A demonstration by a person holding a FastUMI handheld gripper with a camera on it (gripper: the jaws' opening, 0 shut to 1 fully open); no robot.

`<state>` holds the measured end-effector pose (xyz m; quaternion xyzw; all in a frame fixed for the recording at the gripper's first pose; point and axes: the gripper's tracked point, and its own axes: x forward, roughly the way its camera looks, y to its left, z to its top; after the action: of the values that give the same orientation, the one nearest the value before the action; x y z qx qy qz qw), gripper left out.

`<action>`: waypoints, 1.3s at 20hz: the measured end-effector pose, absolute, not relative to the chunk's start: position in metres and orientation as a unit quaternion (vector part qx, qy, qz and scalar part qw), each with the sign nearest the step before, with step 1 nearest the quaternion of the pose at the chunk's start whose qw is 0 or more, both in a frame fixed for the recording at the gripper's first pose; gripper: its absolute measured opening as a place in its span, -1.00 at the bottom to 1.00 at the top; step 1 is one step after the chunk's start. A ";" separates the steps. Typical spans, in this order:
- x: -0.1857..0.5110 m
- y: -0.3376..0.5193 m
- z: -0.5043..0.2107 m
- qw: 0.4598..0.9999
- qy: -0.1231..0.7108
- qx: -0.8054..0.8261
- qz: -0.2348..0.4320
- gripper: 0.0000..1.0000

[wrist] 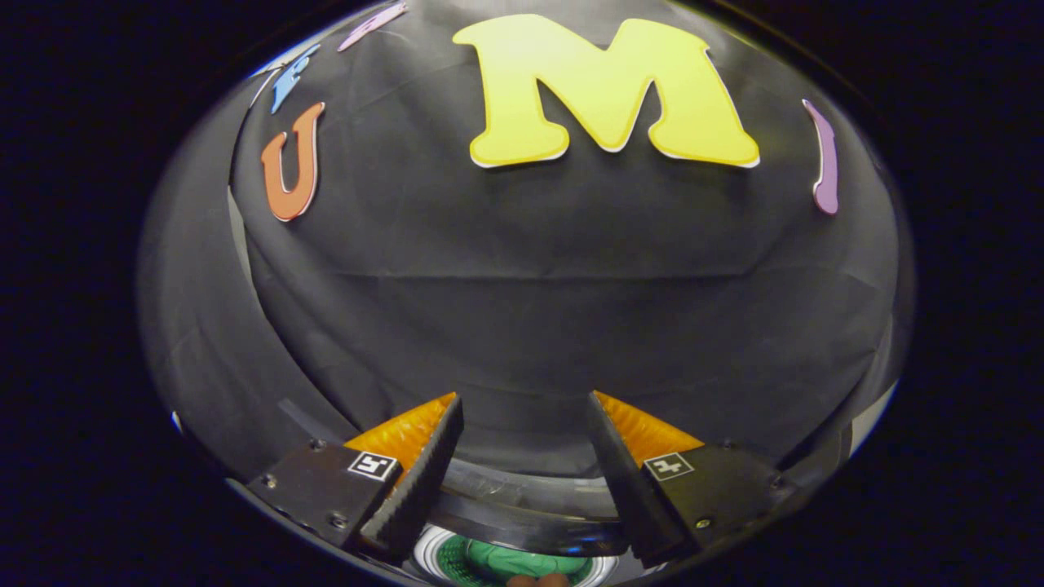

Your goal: Put the clothes into the washing machine and then close the washing machine lid.

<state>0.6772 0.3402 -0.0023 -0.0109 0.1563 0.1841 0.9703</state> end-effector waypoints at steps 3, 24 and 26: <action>0.671 0.339 -0.001 0.974 0.133 -0.013 0.183 0.91; 0.593 0.335 -0.032 0.977 0.101 -0.020 0.187 0.90; 0.582 0.334 -0.042 0.975 0.107 -0.017 0.192 0.90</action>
<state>0.5821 0.3344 -0.0419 -0.0173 0.1068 0.1921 0.9754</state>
